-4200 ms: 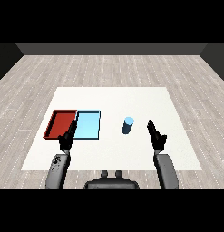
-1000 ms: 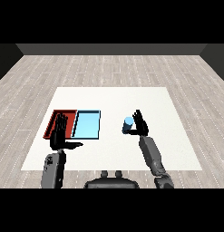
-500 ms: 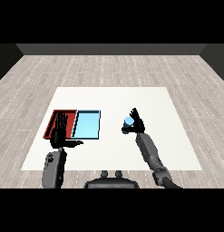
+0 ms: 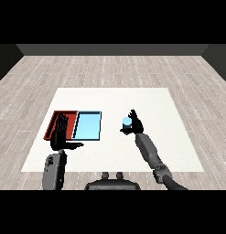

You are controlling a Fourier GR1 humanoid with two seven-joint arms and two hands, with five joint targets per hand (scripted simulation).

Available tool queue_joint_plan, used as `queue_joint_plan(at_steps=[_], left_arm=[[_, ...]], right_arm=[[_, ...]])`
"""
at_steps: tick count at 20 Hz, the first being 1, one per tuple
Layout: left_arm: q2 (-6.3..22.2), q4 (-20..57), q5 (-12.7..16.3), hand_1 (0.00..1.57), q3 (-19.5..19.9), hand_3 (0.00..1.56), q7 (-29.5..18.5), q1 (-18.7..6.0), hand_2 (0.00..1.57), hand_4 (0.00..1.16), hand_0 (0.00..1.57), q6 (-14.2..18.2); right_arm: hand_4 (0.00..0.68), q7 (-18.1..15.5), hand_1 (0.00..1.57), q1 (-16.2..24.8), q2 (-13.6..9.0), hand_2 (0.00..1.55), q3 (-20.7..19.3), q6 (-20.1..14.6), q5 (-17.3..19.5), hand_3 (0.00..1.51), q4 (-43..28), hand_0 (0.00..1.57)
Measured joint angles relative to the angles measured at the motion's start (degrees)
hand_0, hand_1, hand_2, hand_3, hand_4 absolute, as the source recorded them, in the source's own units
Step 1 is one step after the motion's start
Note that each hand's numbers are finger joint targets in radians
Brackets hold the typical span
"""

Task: Pick the blue can and put it in the blue box

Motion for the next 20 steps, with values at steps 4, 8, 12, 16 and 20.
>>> queue_joint_plan(at_steps=[4,8,12,16,20], left_arm=[[-0.93,-0.16,-1.02,0.0,-0.81,0.0,-0.56,0.43,0.0,0.0,0.0,0.91],[-0.6,0.38,-0.89,0.0,-0.56,0.0,-0.91,0.44,0.0,0.0,0.0,0.54],[-0.19,0.5,-0.45,0.0,-0.01,0.0,-0.81,0.28,0.0,0.0,0.0,0.29],[-0.56,0.47,-1.1,0.0,-0.62,0.0,-0.47,0.36,0.0,0.0,0.0,0.77],[-0.5,1.18,-2.53,0.0,-1.87,0.0,-0.93,0.82,0.0,0.0,0.0,0.4]], right_arm=[[0.642,-1.73,1.54,-1.75,-0.07,1.51,-0.68,-5.76,1.11,1.48,3.38,1.54],[0.617,-2.9,1.49,-4.4,-0.16,1.48,-1.13,-13.12,2.89,1.43,6.54,1.49],[0.617,-1.67,1.5,-4.04,-0.36,1.48,0.05,-17.1,5.19,1.44,6.06,1.5],[0.637,-1.04,1.49,-4.51,-0.14,1.47,1.5,-19.62,4.87,1.41,5.23,1.49],[0.624,1.86,1.43,-3.47,-0.65,1.45,2.97,-21.18,6.28,1.4,-0.25,1.43]])
